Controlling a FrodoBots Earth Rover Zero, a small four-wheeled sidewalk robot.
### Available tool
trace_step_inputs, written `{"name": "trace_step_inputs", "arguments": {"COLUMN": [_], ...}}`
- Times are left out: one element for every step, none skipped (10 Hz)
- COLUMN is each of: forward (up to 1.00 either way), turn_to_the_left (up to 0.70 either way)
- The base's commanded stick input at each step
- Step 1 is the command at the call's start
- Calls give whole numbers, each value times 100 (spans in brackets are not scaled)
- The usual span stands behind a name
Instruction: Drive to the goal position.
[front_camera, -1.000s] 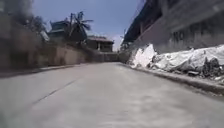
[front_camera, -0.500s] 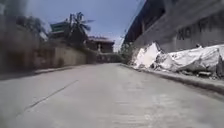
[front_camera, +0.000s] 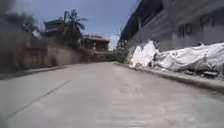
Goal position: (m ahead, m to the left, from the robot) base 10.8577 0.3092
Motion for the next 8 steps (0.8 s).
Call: {"name": "trace_step_inputs", "arguments": {"forward": [85,85,85,85,85,85,85,85], "turn_to_the_left": [0,0,0,0,0,0,0,0]}}
